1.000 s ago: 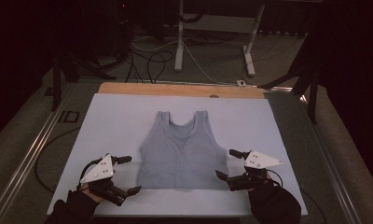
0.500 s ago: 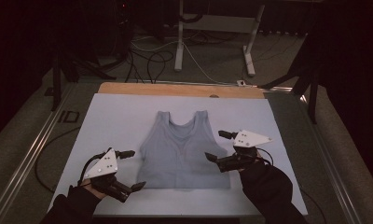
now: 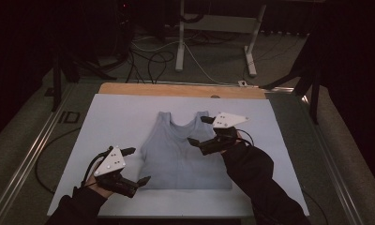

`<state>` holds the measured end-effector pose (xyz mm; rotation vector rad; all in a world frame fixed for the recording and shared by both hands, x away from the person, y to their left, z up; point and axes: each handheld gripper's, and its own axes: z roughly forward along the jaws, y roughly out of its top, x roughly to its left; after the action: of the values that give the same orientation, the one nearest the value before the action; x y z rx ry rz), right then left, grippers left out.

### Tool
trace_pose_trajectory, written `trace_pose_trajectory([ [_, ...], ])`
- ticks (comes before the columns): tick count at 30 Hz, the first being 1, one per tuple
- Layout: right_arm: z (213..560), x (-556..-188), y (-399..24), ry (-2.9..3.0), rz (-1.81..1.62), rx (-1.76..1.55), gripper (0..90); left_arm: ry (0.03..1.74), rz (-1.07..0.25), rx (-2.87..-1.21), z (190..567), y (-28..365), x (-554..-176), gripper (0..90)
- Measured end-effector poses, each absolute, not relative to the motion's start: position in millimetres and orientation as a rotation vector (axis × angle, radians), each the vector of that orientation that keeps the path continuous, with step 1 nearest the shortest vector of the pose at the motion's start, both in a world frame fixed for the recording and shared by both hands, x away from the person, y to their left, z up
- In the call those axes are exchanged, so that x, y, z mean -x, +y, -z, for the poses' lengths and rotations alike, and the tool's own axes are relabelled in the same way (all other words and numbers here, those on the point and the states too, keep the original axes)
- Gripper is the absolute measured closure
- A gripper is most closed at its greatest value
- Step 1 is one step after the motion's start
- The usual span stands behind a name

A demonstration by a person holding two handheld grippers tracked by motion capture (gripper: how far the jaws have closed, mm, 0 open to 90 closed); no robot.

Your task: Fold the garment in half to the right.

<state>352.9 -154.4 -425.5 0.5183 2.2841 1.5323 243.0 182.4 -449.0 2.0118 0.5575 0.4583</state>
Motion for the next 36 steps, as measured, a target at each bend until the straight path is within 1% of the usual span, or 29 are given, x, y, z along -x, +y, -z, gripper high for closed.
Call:
trace_pose_trajectory([
  [20,423,-412,-80,2.336,-1.529,-0.485,8.7,0.660,-0.484,-2.051,464,170,-249,0.2],
  [36,436,-442,-48,2.407,-1.499,-0.515,8.7,0.805,-0.403,-2.103,486,164,-262,0.2],
])
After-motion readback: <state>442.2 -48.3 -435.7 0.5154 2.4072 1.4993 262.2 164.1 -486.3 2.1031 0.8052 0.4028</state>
